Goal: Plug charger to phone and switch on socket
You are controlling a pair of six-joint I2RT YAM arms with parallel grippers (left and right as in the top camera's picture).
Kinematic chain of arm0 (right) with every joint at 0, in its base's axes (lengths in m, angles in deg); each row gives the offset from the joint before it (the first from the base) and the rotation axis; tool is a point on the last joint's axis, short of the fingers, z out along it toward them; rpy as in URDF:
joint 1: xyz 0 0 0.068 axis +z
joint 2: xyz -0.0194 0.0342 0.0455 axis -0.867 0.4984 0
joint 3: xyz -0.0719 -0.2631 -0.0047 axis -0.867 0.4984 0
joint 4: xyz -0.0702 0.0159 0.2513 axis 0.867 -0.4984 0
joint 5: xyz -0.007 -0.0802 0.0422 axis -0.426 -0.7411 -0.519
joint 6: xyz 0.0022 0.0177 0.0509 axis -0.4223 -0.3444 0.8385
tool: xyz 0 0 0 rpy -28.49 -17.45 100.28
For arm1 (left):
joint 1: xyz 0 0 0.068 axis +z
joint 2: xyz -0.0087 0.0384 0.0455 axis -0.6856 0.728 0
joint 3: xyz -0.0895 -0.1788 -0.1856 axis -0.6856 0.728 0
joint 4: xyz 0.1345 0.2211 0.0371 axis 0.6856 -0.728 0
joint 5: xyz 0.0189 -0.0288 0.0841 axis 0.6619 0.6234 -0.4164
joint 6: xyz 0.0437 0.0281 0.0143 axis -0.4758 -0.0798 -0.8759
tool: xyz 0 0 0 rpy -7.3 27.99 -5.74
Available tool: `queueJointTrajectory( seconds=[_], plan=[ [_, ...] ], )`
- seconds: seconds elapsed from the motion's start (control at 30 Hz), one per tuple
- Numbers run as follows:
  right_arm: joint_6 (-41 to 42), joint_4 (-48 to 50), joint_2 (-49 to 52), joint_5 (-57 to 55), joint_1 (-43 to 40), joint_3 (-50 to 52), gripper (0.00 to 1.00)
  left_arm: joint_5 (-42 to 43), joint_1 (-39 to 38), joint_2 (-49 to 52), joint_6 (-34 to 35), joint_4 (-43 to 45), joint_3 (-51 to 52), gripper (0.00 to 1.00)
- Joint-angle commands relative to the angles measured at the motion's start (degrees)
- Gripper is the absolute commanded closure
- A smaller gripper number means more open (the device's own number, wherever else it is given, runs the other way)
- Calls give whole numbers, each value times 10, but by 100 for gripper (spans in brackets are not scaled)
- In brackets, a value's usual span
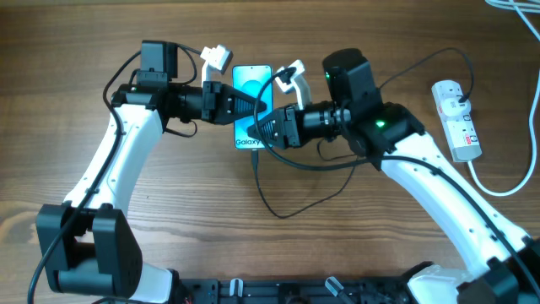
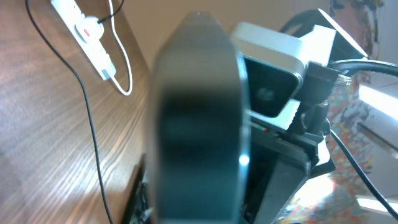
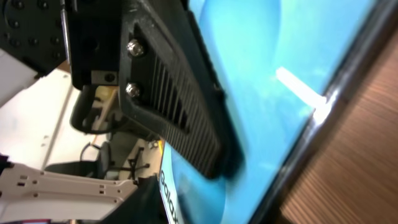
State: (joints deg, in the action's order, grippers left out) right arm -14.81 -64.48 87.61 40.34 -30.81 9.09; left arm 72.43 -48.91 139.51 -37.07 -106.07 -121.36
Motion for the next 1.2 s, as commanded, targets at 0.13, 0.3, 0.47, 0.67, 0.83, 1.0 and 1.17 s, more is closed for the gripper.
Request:
queueJointTrajectory(
  seconds=[0.13, 0.3, 0.47, 0.67, 0.83, 1.0, 1.17],
  plan=[
    [1, 21, 21, 43, 1, 5, 82, 24, 0, -8, -1, 33, 2, 96],
    [1, 31, 21, 42, 1, 5, 96, 4, 0, -8, -2, 37, 2, 96],
    [-1, 33, 21, 38, 0, 5, 96, -96, 0, -8, -1, 37, 2, 56],
    [-5, 7, 21, 37, -34, 5, 96, -169, 0, -8, -1, 34, 2, 11],
    [-31, -39, 21, -1, -59, 6, 96, -223, 0, -8, -1, 28, 2, 0],
    [-35, -71, 22, -85, -64, 20, 96, -277, 4, -8, -1, 23, 2, 0],
    [-35, -64, 31, -136, -64, 61, 96, -445, 12, -8, 34, -11, 2, 0]
  ],
)
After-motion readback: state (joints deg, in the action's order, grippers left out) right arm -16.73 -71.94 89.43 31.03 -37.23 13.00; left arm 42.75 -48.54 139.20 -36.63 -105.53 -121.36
